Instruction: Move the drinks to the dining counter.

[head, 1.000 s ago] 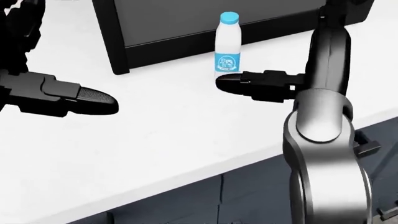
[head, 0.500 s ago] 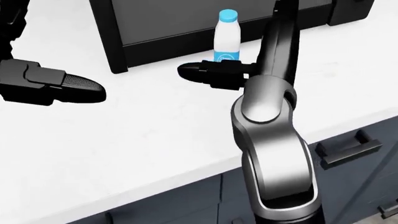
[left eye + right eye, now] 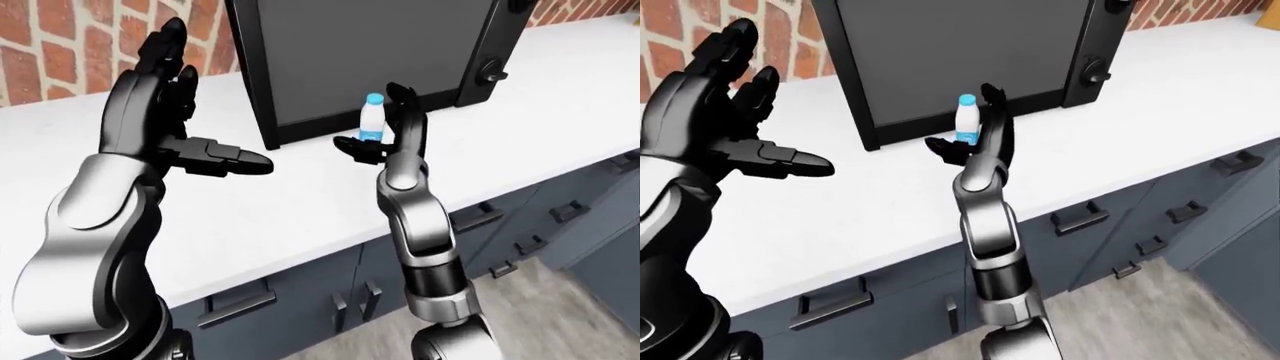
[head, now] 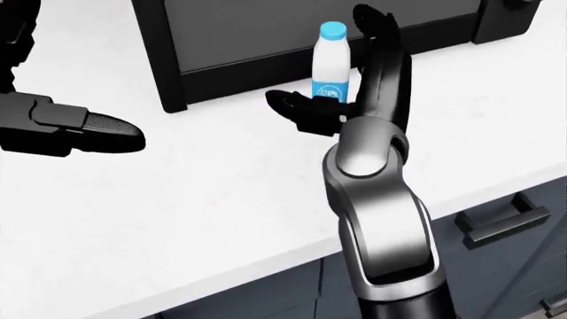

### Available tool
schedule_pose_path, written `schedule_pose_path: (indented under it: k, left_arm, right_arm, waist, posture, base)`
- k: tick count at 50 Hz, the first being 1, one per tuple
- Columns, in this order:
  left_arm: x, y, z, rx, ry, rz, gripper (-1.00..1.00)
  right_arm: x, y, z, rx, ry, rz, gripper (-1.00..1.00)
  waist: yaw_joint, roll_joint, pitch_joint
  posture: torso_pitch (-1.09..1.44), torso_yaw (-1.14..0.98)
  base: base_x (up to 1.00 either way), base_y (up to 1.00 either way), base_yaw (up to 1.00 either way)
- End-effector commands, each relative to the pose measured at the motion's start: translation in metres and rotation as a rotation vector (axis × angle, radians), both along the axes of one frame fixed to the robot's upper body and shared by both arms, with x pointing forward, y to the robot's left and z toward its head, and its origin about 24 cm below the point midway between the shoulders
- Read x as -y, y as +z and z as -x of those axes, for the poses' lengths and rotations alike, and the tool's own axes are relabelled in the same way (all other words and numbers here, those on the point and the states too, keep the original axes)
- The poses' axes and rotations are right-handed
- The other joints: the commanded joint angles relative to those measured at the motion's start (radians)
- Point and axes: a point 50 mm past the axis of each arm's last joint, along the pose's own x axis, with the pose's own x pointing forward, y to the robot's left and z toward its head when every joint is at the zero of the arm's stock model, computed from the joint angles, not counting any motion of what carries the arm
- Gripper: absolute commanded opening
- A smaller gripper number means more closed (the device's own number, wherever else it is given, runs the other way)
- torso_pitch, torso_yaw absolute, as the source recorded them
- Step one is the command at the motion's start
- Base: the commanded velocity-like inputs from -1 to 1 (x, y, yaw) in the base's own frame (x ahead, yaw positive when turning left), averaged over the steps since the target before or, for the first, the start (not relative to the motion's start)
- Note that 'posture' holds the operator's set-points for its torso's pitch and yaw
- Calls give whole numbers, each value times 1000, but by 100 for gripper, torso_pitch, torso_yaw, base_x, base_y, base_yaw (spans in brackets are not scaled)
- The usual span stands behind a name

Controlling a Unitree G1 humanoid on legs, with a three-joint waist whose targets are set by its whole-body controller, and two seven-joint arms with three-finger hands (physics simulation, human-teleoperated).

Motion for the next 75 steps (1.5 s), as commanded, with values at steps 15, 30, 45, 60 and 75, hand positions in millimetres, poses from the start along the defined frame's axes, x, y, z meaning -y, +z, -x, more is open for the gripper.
schedule_pose_path:
  k: [15,30,45,60,75]
  left_arm:
    - [0,11,5,79,1,-9,100]
    - [-1,8,4,76,4,-7,100]
    - [2,9,4,76,1,-8,100]
    - [3,12,4,80,-1,-10,100]
    - [3,15,9,85,-1,-11,100]
  right_arm:
    - [-3,5,-17,49,0,-6,-8]
    - [0,-4,-23,20,-5,23,-87]
    - [14,21,-5,76,41,43,-96]
    - [22,70,23,177,93,23,-95]
    - [19,78,31,203,102,8,-96]
  waist:
    - [0,4,-27]
    - [2,2,-30]
    - [6,-3,-28]
    - [7,-5,-20]
    - [-3,-52,-40]
  posture:
    - [0,0]
    - [0,0]
    - [0,0]
    - [0,0]
    - [0,0]
  base:
    - [0,0,0]
    - [0,0,0]
    - [0,0,0]
    - [0,0,0]
    - [-59,24,0]
